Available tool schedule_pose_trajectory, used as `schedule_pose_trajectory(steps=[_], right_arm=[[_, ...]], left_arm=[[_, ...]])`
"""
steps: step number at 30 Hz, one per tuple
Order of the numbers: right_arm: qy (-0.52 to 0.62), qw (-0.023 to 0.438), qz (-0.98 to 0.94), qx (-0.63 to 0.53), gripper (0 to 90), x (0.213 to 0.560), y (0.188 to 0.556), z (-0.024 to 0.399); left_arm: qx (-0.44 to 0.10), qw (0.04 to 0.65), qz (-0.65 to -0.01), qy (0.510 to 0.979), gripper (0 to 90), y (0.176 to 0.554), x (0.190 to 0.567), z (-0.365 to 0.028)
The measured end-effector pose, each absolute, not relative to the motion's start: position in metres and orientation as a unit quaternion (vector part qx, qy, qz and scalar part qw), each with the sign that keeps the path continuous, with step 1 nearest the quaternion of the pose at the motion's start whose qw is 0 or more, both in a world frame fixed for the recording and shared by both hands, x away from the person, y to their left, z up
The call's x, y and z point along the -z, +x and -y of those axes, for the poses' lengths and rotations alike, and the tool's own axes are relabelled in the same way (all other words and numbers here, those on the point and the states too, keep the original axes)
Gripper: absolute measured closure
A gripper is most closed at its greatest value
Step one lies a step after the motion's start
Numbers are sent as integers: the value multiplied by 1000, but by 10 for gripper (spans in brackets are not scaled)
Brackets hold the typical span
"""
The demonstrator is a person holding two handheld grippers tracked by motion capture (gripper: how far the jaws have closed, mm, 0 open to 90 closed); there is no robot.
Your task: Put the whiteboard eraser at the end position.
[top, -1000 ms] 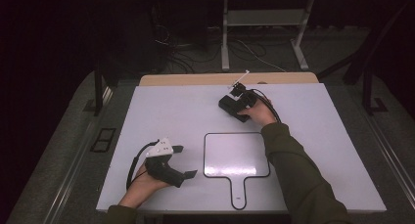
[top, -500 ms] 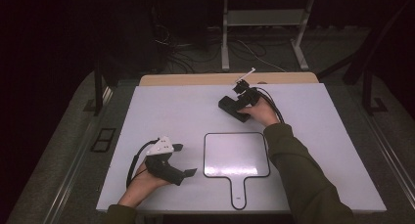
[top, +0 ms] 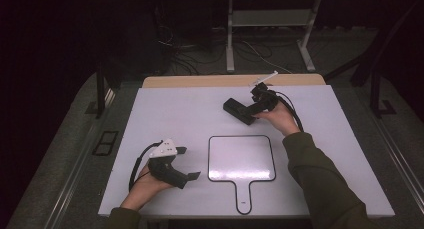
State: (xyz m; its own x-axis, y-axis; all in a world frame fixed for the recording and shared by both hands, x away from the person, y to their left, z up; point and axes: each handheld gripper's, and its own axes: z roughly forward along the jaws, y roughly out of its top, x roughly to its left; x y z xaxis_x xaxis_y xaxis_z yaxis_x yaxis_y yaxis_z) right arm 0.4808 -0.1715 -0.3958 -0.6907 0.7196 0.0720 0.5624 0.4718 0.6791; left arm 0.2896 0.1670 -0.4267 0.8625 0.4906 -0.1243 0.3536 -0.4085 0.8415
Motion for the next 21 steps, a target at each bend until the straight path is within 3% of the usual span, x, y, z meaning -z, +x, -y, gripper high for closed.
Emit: schedule_pose_trajectory(steps=[21], right_arm=[[358,128,-832,-404,111,391,411,209]], left_arm=[[-73,482,-249,837,0,288,427,-168]])
